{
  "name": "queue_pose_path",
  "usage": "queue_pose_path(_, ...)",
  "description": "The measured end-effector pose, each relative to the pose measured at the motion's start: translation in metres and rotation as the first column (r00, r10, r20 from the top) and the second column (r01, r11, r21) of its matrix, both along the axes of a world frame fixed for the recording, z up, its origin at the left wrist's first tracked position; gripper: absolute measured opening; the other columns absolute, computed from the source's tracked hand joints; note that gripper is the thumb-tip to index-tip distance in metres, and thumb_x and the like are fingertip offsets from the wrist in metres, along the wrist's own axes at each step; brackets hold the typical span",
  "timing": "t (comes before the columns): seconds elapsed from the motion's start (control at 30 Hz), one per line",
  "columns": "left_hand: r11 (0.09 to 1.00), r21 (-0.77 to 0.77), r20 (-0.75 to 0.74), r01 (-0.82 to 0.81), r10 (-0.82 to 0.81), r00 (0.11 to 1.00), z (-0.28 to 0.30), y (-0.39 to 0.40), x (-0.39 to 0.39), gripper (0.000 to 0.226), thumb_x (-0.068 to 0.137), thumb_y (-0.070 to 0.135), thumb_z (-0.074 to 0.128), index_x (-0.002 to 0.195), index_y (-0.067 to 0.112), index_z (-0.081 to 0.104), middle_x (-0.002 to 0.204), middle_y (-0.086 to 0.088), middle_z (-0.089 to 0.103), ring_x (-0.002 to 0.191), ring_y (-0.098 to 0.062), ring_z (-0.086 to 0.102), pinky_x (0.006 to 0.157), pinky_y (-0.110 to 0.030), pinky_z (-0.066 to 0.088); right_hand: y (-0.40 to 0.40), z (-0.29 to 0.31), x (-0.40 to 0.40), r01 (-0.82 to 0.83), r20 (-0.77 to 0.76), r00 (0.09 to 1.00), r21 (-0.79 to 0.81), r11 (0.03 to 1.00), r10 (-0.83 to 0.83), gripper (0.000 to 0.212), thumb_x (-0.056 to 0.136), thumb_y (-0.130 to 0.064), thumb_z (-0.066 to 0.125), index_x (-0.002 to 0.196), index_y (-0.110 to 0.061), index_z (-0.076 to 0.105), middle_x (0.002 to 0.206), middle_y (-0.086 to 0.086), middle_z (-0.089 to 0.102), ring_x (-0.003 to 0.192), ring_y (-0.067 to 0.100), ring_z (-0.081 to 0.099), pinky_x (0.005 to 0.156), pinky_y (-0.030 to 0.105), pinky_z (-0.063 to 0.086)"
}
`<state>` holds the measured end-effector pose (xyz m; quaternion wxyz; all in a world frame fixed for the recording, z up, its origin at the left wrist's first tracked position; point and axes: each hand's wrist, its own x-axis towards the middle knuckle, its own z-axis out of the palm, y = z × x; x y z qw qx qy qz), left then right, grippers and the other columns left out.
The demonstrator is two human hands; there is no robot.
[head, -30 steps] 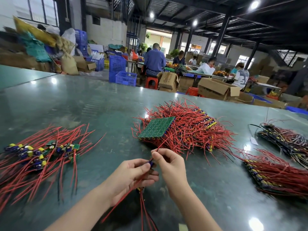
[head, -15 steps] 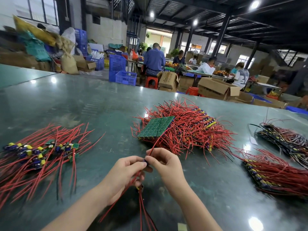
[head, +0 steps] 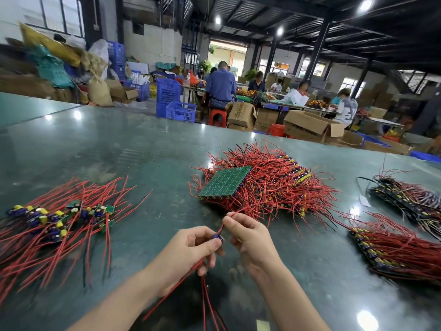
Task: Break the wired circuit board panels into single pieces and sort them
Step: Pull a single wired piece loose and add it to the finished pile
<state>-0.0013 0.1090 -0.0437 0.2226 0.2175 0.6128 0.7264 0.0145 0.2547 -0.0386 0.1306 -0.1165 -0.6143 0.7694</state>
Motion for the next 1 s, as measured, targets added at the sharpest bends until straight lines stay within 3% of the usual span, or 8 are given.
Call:
queue_pose_path(0.33, 0.998, -0.053, 0.019, 0.036, -0.035, 0.999, 0.000, 0.001, 0.000, 0.008, 0.090, 0.004, 0.059, 0.090, -0.003, 0.062, 0.073, -0.011, 0.065, 0.049, -0.012, 0.054, 0.038, -0.019, 0.038, 0.025, 0.007, -0.001, 0.183, 0.017, 0.983, 0.043, 0.982, -0.184, 0.013, 0.073, -0.009, 0.076, 0.063, -0.018, 0.075, 0.063, -0.011, 0.064, 0.053, 0.000, 0.044, 0.053, 0.017, 0.033)
queue_pose_path(0.53, 0.991, -0.134, 0.012, 0.010, -0.009, 1.000, -0.001, 0.000, -0.001, 0.009, 0.090, 0.003, 0.061, 0.090, -0.006, 0.061, 0.070, -0.009, 0.065, 0.053, -0.015, 0.058, 0.039, -0.021, 0.041, 0.049, 0.009, -0.003, 0.279, 0.048, 0.960, -0.132, 0.951, -0.275, 0.005, 0.076, -0.004, 0.073, 0.078, -0.008, 0.072, 0.057, -0.004, 0.060, 0.041, 0.000, 0.035, 0.039, 0.013, 0.029)
queue_pose_path(0.8, 0.982, -0.184, -0.033, 0.044, -0.051, 0.998, -0.004, -0.004, -0.002, 0.005, 0.089, 0.002, 0.060, 0.086, 0.000, 0.062, 0.073, -0.011, 0.065, 0.057, -0.018, 0.059, 0.040, -0.023, 0.044, 0.061, 0.010, -0.002, 0.260, 0.018, 0.964, -0.252, 0.932, -0.264, 0.009, 0.085, -0.010, 0.065, 0.078, -0.005, 0.067, 0.057, 0.000, 0.063, 0.038, 0.001, 0.036, 0.040, 0.014, 0.031)
queue_pose_path(0.9, 0.985, -0.160, -0.008, 0.068, -0.071, 0.997, -0.004, -0.003, -0.005, 0.005, 0.090, 0.004, 0.061, 0.086, 0.001, 0.062, 0.074, -0.010, 0.065, 0.055, -0.018, 0.058, 0.039, -0.022, 0.043, 0.059, 0.008, -0.002, 0.330, 0.021, 0.943, -0.200, 0.923, -0.333, 0.007, 0.083, -0.012, 0.068, 0.077, -0.009, 0.069, 0.059, -0.001, 0.065, 0.039, 0.000, 0.039, 0.044, 0.016, 0.032)
queue_pose_path(1.0, 0.988, -0.137, 0.030, 0.073, -0.070, 0.997, -0.004, -0.003, -0.005, 0.006, 0.090, 0.005, 0.061, 0.088, 0.000, 0.064, 0.074, -0.010, 0.066, 0.054, -0.018, 0.058, 0.039, -0.022, 0.042, 0.056, 0.009, -0.001, 0.421, -0.076, 0.902, -0.060, 0.905, -0.425, 0.009, 0.082, -0.017, 0.071, 0.074, -0.015, 0.074, 0.064, -0.004, 0.069, 0.048, -0.001, 0.048, 0.054, 0.016, 0.037)
